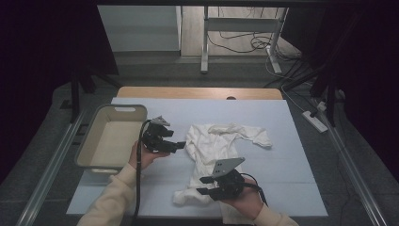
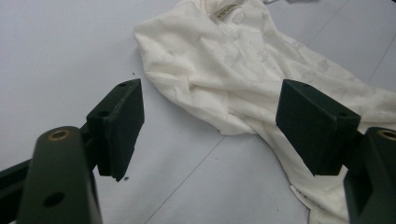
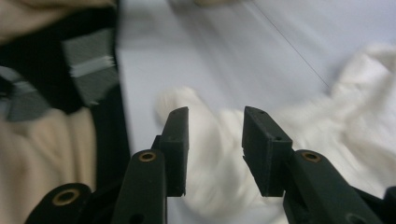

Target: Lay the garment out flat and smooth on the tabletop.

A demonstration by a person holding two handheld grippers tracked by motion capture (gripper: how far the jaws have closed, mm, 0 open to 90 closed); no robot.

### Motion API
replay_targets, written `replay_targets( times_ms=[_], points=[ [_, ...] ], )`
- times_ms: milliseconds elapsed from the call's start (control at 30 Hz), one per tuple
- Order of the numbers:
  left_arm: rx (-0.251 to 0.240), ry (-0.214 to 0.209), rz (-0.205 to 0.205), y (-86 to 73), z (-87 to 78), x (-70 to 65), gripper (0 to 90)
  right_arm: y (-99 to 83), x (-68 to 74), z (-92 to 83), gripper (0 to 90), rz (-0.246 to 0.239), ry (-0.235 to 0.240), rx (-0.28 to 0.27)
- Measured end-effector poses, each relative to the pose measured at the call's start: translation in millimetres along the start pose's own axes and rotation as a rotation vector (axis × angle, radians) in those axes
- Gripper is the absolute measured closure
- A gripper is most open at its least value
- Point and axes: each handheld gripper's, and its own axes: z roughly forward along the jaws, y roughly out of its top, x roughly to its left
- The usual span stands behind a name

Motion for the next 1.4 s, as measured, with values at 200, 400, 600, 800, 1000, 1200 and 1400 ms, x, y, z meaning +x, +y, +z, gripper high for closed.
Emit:
replay_targets(
  times_ms=[200, 400, 600, 800, 1000, 1200, 1400],
  points=[
    [0.001, 0.001, 0.004, 0.2, 0.2, -0.6, 24.0, 3.0, 32.4, 2.9, 60.2, -0.085, 0.140, 0.029],
    [0.000, 0.002, 0.005, 0.4, -0.3, -1.2, 24.0, -10.6, 41.7, 30.5, 62.1, -0.105, 0.203, 0.158],
    [0.000, 0.002, 0.002, -0.1, -0.7, -0.3, 24.0, -16.0, 37.5, 42.8, 62.6, -0.124, 0.134, 0.204],
    [0.001, 0.000, 0.005, 0.4, -0.1, -0.9, 24.0, -12.3, 21.1, 46.9, 59.5, -0.134, 0.016, 0.173],
    [0.002, -0.002, 0.005, 0.5, 0.6, -0.8, 24.0, -8.4, 4.7, 53.4, 56.7, -0.122, -0.023, 0.173],
    [0.002, -0.002, 0.004, 0.7, 1.2, -1.1, 23.9, -7.9, -0.8, 63.2, 55.7, -0.153, -0.073, 0.204],
    [0.003, -0.002, 0.003, 0.5, 1.2, -0.9, 23.9, -8.5, -7.8, 65.2, 64.7, -0.168, -0.158, 0.221]
  ],
)
